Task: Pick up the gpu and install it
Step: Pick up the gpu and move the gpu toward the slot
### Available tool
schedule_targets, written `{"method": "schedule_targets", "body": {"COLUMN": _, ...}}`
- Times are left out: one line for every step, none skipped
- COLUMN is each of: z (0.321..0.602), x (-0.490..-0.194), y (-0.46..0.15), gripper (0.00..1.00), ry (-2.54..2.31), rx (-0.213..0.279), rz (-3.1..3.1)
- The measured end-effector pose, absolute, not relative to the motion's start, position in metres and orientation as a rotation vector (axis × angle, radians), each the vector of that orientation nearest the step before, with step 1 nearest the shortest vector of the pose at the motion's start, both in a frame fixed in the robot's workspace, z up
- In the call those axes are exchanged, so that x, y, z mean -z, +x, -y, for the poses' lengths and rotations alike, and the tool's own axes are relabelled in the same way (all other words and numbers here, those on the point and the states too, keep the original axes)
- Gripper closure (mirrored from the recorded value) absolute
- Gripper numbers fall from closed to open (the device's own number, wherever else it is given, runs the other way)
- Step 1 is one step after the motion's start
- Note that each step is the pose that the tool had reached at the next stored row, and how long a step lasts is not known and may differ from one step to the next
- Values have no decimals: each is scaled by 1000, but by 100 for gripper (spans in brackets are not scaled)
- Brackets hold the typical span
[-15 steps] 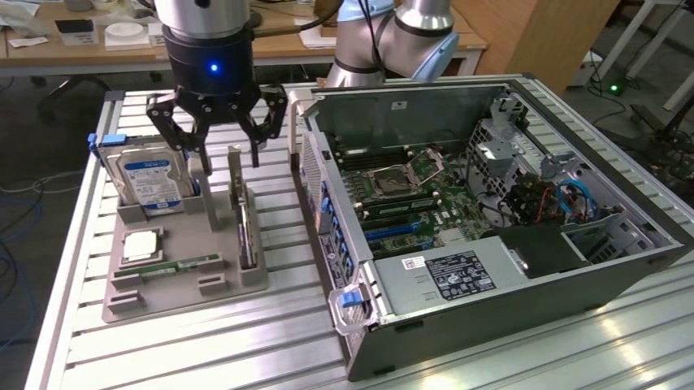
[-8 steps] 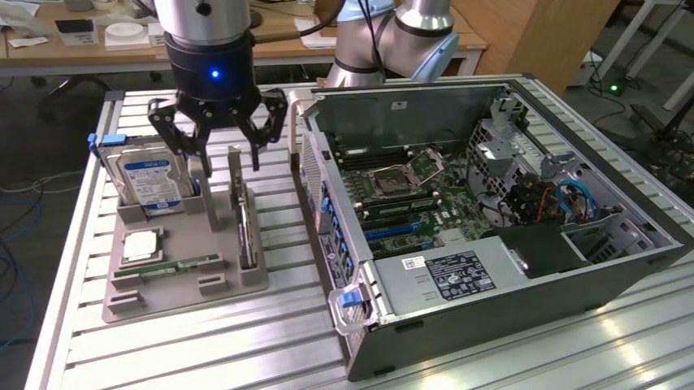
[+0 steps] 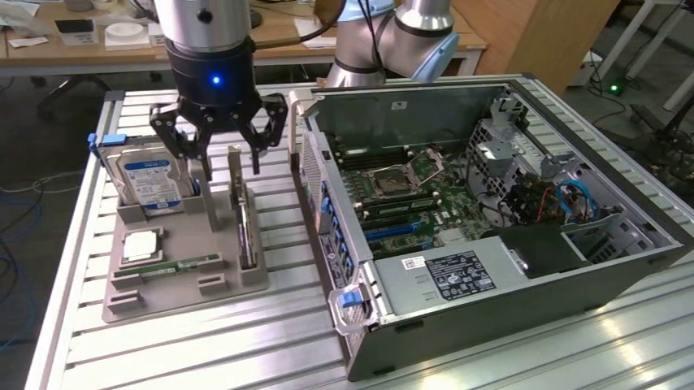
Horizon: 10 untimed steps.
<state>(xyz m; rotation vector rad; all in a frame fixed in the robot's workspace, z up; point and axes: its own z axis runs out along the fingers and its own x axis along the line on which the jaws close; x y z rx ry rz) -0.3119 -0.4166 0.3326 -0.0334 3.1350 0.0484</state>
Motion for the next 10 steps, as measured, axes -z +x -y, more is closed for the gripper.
{"method": "schedule_targets", "body": {"z": 417, "x": -332, "y": -312, "gripper": 38, "ry": -33, "rx": -48, "rz": -3135}}
{"method": "schedule_targets", "body": {"z": 417, "x": -331, "y": -312, "gripper": 38, "ry": -33, "rx": -48, "rz": -3135}}
{"method": "schedule_targets", "body": {"z": 417, "x": -330, "y": -312, "gripper": 38, "ry": -33, "rx": -48, "rz": -3135}}
{"method": "schedule_targets", "body": {"z": 417, "x": -330, "y": -312, "gripper": 38, "ry": -33, "rx": -48, "rz": -3135}}
{"method": "schedule_targets", "body": {"z": 417, "x": -329, "y": -312, "gripper": 38, "ry": -33, "rx": -48, "rz": -3135}}
{"method": "schedule_targets", "body": {"z": 417, "x": -328, "y": -312, "gripper": 38, "ry": -33, "rx": -48, "rz": -3135}}
{"method": "schedule_targets", "body": {"z": 417, "x": -328, "y": -312, "gripper": 38, "ry": -33, "rx": -49, "rz": -3135}}
{"method": "schedule_targets", "body": {"z": 417, "x": -327, "y": -312, "gripper": 38, "ry": -33, "rx": -48, "rz": -3135}}
{"method": "schedule_targets", "body": {"z": 417, "x": -326, "y": -312, "gripper": 38, "ry": -33, "rx": -48, "rz": -3135}}
{"method": "schedule_targets", "body": {"z": 417, "x": -326, "y": -312, "gripper": 38, "ry": -33, "rx": -48, "rz": -3135}}
